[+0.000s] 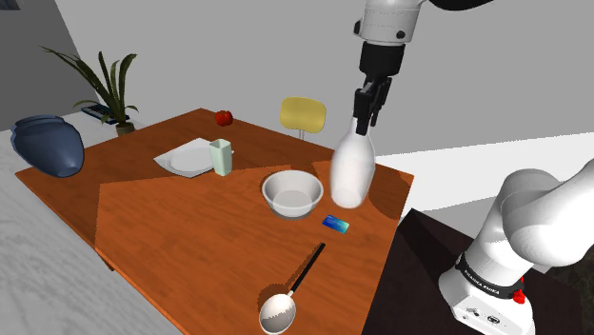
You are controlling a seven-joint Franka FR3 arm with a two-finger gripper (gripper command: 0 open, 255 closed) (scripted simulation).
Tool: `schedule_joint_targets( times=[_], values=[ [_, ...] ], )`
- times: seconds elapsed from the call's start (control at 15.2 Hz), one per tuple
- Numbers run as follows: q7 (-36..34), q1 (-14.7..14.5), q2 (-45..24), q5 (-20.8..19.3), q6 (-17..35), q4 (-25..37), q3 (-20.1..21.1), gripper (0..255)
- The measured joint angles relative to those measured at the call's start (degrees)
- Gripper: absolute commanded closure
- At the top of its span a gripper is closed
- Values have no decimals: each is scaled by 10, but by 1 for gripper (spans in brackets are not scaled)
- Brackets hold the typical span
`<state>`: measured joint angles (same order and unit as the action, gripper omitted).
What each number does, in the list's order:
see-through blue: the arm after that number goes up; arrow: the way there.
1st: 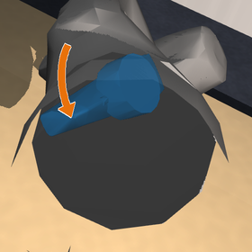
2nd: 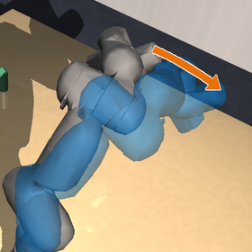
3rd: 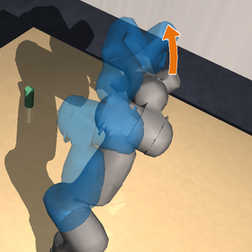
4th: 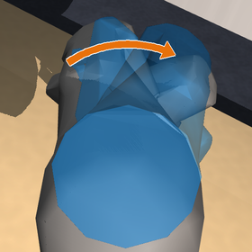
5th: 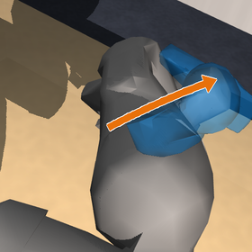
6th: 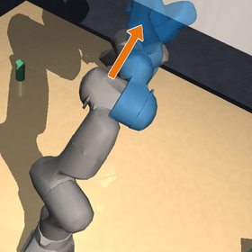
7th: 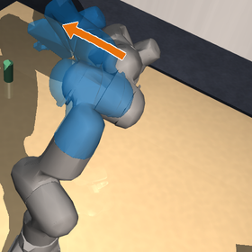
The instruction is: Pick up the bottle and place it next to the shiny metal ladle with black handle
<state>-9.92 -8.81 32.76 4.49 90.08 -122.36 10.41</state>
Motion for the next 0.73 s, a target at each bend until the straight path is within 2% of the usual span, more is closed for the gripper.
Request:
schedule_joint_targets(
  times=[0.73],
  values=[
    [1, -4, 14, 6, 82, -97, 5, 255]
  ],
)
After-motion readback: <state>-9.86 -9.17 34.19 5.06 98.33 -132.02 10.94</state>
